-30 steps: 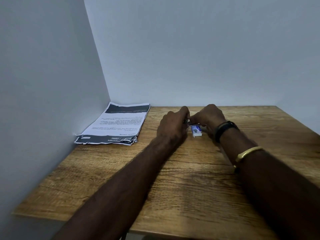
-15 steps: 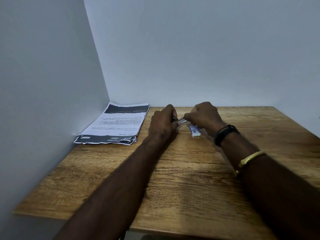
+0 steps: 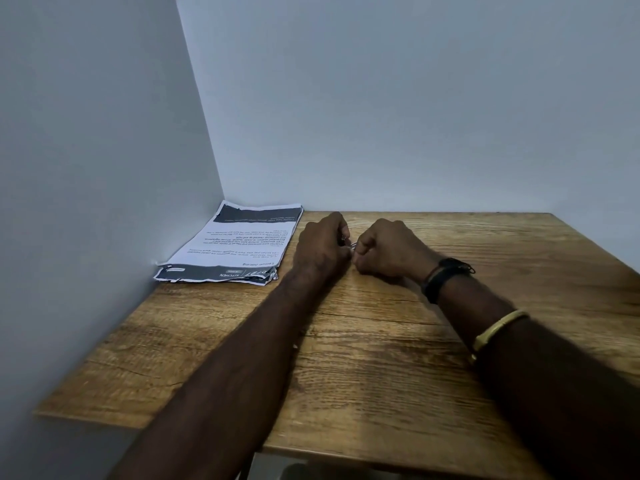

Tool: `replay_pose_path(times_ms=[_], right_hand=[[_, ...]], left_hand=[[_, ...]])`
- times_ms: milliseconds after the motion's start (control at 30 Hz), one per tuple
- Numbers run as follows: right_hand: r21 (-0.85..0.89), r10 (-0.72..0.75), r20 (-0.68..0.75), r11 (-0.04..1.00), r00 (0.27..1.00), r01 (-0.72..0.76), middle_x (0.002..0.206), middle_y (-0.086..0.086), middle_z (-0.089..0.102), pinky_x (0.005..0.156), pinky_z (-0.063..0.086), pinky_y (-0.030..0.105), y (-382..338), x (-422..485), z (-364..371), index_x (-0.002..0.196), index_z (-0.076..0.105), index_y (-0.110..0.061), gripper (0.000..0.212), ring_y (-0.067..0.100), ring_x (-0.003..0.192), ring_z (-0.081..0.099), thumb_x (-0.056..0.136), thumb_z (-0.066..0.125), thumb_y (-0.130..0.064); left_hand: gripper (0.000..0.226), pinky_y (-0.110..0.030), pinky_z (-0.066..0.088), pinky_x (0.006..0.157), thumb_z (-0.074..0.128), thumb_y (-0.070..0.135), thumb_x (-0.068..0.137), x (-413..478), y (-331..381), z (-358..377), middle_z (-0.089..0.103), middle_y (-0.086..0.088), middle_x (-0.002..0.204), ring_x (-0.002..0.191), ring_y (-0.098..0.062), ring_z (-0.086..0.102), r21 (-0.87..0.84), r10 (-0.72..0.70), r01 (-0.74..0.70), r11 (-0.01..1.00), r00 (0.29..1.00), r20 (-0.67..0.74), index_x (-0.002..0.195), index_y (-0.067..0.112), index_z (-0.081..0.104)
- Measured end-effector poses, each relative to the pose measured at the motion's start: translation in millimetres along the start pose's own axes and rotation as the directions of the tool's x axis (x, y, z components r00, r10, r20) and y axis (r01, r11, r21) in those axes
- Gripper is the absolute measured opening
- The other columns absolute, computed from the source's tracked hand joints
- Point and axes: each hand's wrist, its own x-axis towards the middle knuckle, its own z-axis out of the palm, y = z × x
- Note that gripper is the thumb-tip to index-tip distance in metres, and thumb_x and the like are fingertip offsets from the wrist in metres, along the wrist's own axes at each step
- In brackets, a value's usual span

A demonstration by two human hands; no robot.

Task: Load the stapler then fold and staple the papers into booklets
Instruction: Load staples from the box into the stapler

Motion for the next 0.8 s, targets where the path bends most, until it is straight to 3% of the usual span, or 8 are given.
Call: replay_pose_path(times_ms=[133, 233, 467, 633, 800], right_hand=[[0.051, 0.009, -0.003, 0.999, 1.0, -0.009, 0.069, -0.011, 0.074, 0.06, 0.05, 0.022, 5.0, 2.4, -0.9, 0.072, 0.08, -0.022, 0.008, 0.002, 0.071, 0.067, 0.077, 0.079, -0.016], [0.111, 0.038, -0.095, 0.993, 0.995, -0.027, 0.067, -0.017, 0.068, 0.058, 0.041, 0.018, 8.7, 5.7, -3.5, 0.075, 0.081, -0.022, 0.009, -0.006, 0.068, 0.06, 0.083, 0.078, -0.019], [0.149, 0.143, -0.133, 0.981, 0.981, -0.123, 0.074, -0.008, 0.074, 0.065, 0.052, 0.025, 14.8, 5.3, -11.3, 0.076, 0.081, -0.02, 0.008, 0.007, 0.075, 0.068, 0.083, 0.079, -0.017], [-0.009, 0.271, -0.1, 0.962, 0.957, -0.273, 0.079, -0.006, 0.074, 0.075, 0.06, 0.034, 10.5, -1.1, -18.9, 0.074, 0.079, -0.023, 0.008, 0.014, 0.082, 0.069, 0.071, 0.084, -0.028], [-0.208, 0.333, -0.104, 0.914, 0.937, -0.348, 0.098, 0.001, 0.072, 0.075, 0.055, 0.029, 2.8, -2.9, -18.8, 0.097, 0.075, -0.022, 0.023, 0.023, 0.095, 0.067, 0.075, 0.078, -0.028]], left_hand=[[0.024, -0.042, 0.056, 0.081, 0.078, 0.01, 0.073, 0.6, -1.2, 0.8, 0.076, 0.002, 0.087, 0.088, -0.021, 0.07, -0.007, -0.009, 0.009, 1.0, 1.0, 0.003, 0.089, 0.019, 0.062], [0.027, -0.04, 0.056, 0.082, 0.082, 0.013, 0.073, 1.3, -2.0, -0.1, 0.075, 0.003, 0.086, 0.087, -0.019, 0.07, -0.008, -0.011, 0.011, 1.0, 1.0, 0.017, 0.089, 0.021, 0.061], [0.028, -0.039, 0.057, 0.084, 0.083, 0.015, 0.075, 1.1, -1.8, -2.0, 0.075, 0.005, 0.089, 0.088, -0.016, 0.07, -0.008, -0.02, 0.021, 1.0, 0.999, 0.034, 0.093, 0.022, 0.062], [0.029, -0.038, 0.057, 0.085, 0.083, 0.016, 0.076, -0.1, -1.3, -2.6, 0.076, 0.004, 0.091, 0.089, -0.017, 0.07, -0.008, -0.021, 0.021, 1.0, 0.999, 0.041, 0.096, 0.022, 0.063], [0.026, -0.04, 0.057, 0.088, 0.08, 0.018, 0.08, 2.1, -0.9, -1.0, 0.076, 0.002, 0.094, 0.094, -0.02, 0.07, 0.007, -0.019, 0.018, 1.0, 0.998, 0.055, 0.094, 0.026, 0.06]])
